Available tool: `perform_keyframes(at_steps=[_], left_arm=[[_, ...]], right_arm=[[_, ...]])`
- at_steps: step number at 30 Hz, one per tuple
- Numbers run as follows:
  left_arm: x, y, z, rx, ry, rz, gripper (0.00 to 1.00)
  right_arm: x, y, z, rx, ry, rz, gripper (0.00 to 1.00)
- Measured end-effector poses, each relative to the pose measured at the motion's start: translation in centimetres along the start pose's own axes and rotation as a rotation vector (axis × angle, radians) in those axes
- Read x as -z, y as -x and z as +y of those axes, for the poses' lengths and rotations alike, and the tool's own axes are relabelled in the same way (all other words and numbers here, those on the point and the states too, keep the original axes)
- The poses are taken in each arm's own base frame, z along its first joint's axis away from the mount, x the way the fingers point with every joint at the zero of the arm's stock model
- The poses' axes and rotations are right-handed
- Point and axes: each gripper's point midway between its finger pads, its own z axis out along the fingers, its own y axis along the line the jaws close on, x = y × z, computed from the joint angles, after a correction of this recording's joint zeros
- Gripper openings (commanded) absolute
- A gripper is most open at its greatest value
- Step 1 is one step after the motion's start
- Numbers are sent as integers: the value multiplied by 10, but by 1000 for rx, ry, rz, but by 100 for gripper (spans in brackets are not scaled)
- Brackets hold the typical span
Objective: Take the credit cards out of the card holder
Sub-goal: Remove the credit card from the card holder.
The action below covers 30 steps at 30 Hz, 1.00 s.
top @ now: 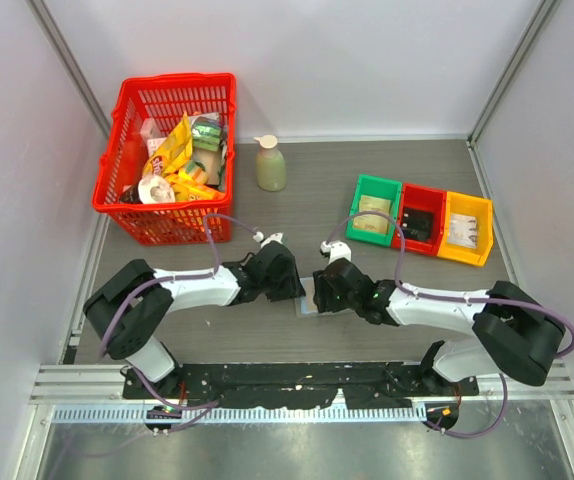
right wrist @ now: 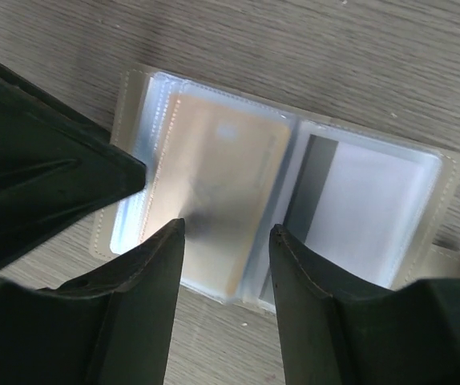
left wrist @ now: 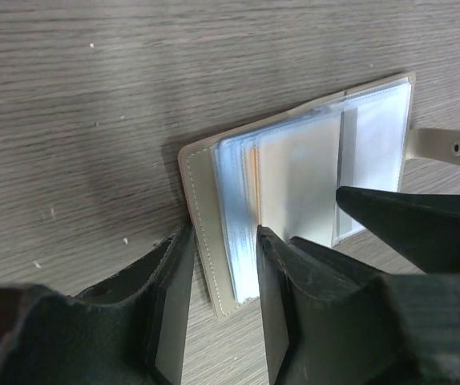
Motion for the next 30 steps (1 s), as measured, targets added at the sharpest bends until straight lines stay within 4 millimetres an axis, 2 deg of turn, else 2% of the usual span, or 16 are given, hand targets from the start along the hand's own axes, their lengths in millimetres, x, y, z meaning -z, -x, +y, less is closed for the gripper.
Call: perform_keyframes(at_steps=[3, 6, 15, 16, 18, 25, 30], left_arm=[[-3, 1, -5, 13, -16, -6, 38], [-5, 2, -6, 24, -23, -9, 30], [-7, 3, 2, 68, -25, -38, 8], [-8, 3, 2, 72, -25, -40, 3], [-8, 3, 2, 82, -30, -46, 0], [-6, 3, 5, 106, -42, -66, 0], [4, -8, 13, 123, -46, -62, 0]], right_arm=[[-4, 3, 1, -23, 23, 1, 46], [-7, 2, 1, -50, 53, 11, 40], [-11, 7, -5, -99, 84, 12, 15], [-11, 8, -5, -101, 88, 12, 10], [-12, 8, -6, -109, 92, 12, 3], [-12, 7, -8, -134, 117, 16, 1], [-8, 4, -5, -158, 153, 29, 1]])
